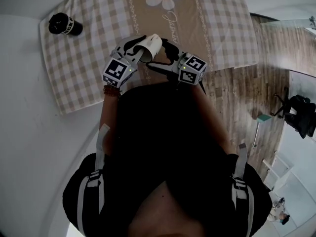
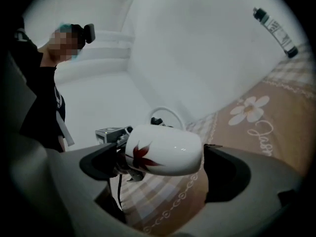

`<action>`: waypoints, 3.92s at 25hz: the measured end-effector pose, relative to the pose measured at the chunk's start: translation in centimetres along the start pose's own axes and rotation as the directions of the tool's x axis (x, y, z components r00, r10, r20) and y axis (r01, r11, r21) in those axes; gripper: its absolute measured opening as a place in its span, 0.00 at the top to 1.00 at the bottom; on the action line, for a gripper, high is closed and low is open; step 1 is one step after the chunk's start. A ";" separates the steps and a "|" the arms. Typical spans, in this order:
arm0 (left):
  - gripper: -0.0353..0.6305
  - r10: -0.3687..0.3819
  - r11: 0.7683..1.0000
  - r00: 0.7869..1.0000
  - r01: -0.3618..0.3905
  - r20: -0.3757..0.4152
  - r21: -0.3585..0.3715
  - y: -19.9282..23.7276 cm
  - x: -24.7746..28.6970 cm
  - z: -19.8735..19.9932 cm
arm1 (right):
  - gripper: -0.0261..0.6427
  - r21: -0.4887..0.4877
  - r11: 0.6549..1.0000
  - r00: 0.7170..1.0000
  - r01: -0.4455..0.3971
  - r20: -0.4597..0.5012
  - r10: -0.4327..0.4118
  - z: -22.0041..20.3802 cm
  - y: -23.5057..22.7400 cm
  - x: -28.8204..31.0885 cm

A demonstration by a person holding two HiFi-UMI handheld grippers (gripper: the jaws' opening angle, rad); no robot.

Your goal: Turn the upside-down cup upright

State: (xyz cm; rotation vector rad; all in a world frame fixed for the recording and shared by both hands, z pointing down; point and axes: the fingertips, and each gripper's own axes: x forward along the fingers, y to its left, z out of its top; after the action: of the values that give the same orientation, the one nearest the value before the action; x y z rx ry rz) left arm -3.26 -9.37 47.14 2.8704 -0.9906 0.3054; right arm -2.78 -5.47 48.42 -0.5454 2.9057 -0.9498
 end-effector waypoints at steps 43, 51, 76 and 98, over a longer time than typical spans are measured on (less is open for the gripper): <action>0.51 -0.578 0.569 0.738 0.671 0.350 -0.476 -5.5 -3.6 1.7 | 0.16 -0.347 0.937 0.994 -0.022 -0.111 -0.018 -0.7 0.9 -1.5; 0.81 -0.465 0.679 0.863 0.490 0.197 -0.546 -4.0 -1.6 -0.5 | 0.16 -0.656 0.752 0.968 0.056 -0.150 -0.203 -1.1 0.0 -1.4; 0.84 -0.306 0.917 0.944 0.258 -0.120 -0.305 -6.1 1.9 -1.3 | 0.17 -0.621 0.778 0.936 0.094 -0.212 -0.283 -2.8 -4.0 -4.2; 0.85 -0.349 0.850 0.908 0.410 0.231 -0.331 -6.0 -0.1 4.3 | 0.35 0.141 0.982 0.990 -0.123 0.091 0.111 2.1 -1.4 -3.9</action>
State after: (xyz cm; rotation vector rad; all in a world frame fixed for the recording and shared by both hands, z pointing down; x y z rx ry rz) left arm 1.03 -5.20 42.78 2.6746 -0.4087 -0.1417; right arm 1.66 -6.41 47.21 -0.3895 2.7327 -1.0843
